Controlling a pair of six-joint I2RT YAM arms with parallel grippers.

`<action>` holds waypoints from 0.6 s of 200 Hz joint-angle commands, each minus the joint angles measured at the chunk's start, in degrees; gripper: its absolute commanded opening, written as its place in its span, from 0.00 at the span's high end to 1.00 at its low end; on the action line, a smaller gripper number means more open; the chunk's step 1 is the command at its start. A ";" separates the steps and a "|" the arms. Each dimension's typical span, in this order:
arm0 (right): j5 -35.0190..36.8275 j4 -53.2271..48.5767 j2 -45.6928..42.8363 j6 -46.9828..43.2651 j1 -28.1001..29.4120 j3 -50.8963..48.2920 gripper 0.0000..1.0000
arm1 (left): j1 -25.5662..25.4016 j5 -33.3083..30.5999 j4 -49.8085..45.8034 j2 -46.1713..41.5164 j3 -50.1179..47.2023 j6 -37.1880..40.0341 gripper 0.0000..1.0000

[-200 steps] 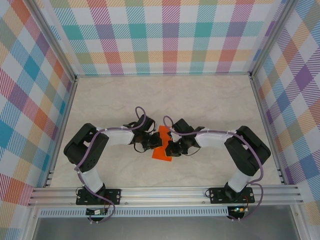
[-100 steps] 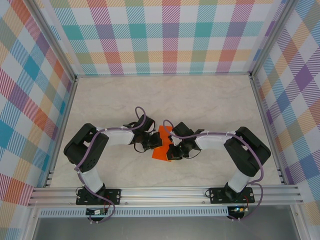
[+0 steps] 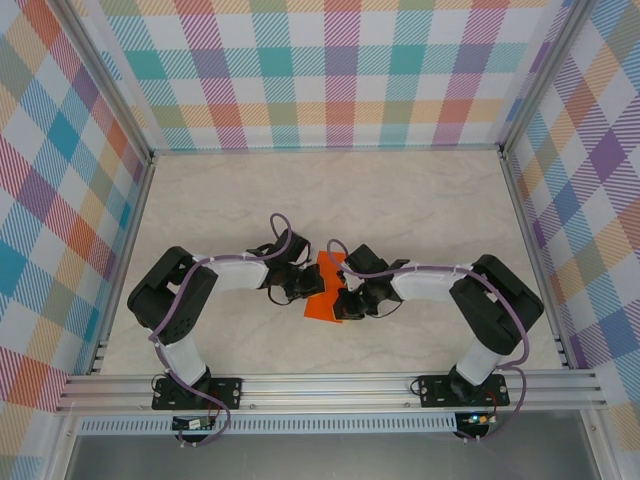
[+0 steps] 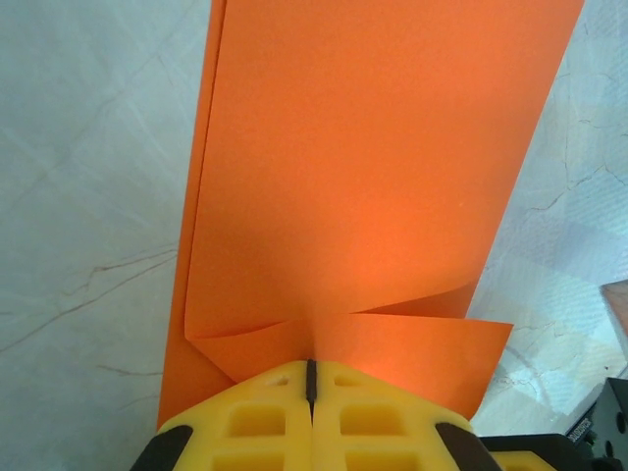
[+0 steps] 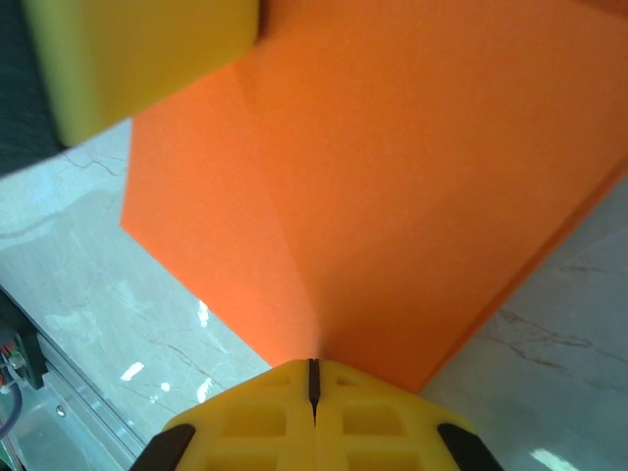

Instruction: Fold a paper plane with a square sheet of paper (pick it up from the middle)

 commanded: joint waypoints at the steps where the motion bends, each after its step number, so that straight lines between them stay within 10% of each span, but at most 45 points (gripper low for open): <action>1: 2.04 -0.44 -2.26 0.64 0.26 3.05 1.00 | -0.71 -5.14 -3.57 1.29 -1.86 -0.25 1.00; 120: 2.06 -3.12 6.43 -0.30 -0.06 7.79 1.00 | -0.71 -6.79 -4.82 1.07 -1.99 -0.44 1.00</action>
